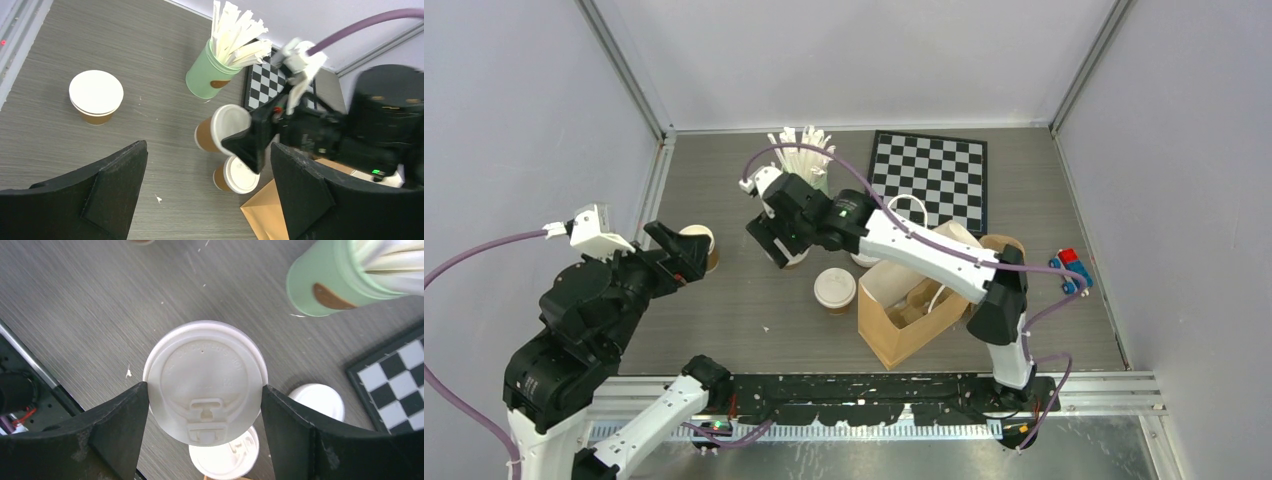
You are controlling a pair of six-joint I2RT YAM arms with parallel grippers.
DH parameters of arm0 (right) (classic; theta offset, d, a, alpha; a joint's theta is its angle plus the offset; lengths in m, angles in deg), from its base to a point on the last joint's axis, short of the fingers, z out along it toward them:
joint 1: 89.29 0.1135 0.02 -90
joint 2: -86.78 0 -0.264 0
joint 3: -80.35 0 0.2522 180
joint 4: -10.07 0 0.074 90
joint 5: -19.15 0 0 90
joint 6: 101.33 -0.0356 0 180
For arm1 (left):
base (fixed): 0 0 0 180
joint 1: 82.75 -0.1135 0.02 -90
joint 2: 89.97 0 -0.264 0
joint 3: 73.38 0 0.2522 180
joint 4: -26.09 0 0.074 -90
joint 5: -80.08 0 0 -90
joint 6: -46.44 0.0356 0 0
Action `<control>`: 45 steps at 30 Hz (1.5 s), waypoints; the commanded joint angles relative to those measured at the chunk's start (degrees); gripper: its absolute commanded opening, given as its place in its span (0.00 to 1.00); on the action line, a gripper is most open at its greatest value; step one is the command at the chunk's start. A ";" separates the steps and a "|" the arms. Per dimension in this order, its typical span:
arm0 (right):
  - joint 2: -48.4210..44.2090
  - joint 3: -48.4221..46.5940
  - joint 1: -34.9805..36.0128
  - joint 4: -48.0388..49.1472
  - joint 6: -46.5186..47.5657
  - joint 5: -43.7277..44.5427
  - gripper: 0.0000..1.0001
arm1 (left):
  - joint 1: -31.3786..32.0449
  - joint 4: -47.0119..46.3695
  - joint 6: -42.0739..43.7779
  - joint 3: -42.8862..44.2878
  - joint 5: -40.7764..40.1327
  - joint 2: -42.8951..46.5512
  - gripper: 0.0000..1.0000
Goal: Pack the takeout coffee
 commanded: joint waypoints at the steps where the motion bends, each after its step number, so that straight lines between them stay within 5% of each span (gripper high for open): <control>1: -9.01 -4.73 -0.56 -2.65 -4.37 7.88 0.79 | -0.27 0.33 -2.34 -0.17 0.17 -1.10 0.94; 7: -16.61 -5.42 -0.97 -6.13 -8.44 19.45 0.79 | -0.27 -1.51 -6.07 -1.89 3.21 -2.84 0.91; 16: -30.45 -2.39 -0.93 -7.45 -13.35 24.39 0.78 | -0.31 -11.96 -10.86 -6.06 25.50 -15.35 0.82; 22: -37.93 1.84 -0.94 -7.88 -14.92 29.01 0.78 | 1.05 -17.94 -16.40 -8.85 33.07 -20.76 0.75; 29: -43.08 5.79 -0.93 -9.63 -16.83 30.94 0.78 | 13.14 -19.70 -18.24 -7.29 27.83 -26.94 0.74; 45: -50.06 10.38 -0.96 -11.79 -17.02 30.81 0.78 | 27.28 -18.83 -20.68 -3.46 17.75 -31.52 0.73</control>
